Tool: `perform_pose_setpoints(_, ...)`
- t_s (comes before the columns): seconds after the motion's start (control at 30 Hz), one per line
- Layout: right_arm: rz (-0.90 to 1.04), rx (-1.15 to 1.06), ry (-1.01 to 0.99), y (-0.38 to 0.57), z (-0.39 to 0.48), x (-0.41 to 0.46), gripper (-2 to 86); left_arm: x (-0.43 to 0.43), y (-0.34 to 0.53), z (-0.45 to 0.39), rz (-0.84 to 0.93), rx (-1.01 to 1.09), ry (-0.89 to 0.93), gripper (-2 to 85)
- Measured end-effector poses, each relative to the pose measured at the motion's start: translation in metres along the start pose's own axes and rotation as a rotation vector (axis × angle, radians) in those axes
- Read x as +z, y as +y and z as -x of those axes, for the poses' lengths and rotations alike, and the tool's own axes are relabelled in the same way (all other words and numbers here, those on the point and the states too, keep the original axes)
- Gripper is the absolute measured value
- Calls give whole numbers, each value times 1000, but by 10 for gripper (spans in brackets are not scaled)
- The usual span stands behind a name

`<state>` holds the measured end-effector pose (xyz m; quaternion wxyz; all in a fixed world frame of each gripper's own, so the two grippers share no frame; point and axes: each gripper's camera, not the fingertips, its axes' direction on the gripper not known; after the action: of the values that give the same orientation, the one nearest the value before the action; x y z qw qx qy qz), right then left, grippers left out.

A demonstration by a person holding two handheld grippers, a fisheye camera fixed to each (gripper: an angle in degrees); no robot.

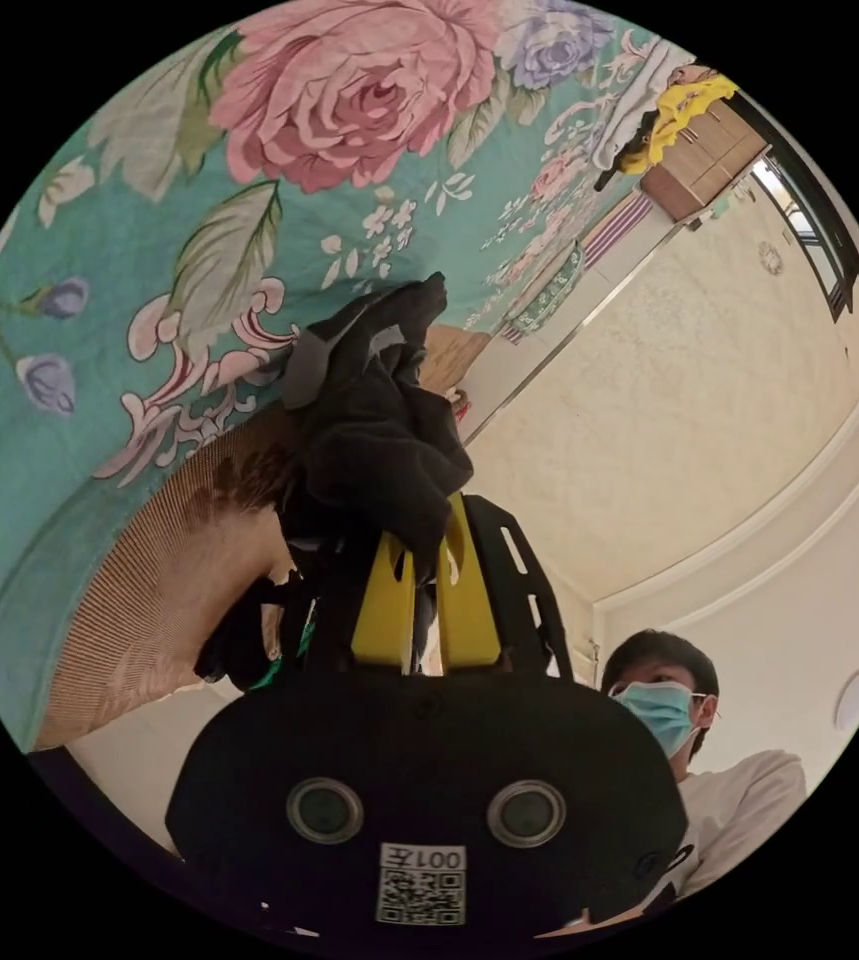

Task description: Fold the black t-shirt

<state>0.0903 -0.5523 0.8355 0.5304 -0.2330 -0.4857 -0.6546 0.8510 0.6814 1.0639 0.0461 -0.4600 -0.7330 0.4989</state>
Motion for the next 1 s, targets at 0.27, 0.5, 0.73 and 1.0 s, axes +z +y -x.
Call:
perform_pose_setpoints(0.27, -134, -284, 36, -113, 64, -17, -1, 148, -8, -125, 235, 243, 96, -11)
perform_pose_setpoints(0.5, -191, -495, 91, -143, 170, -32, 0, 236, 59, -238, 385, 649, -157, -12)
perform_pose_setpoints(0.73, -108, -347, 245, -94, 69, 12, 5, 208, 53, -91, 406, 558, -354, -11)
perform_pose_setpoints(1.0, 168, -318, 678, 33, -11, 88, 29, 104, 73, 102, 315, 269, -611, -7)
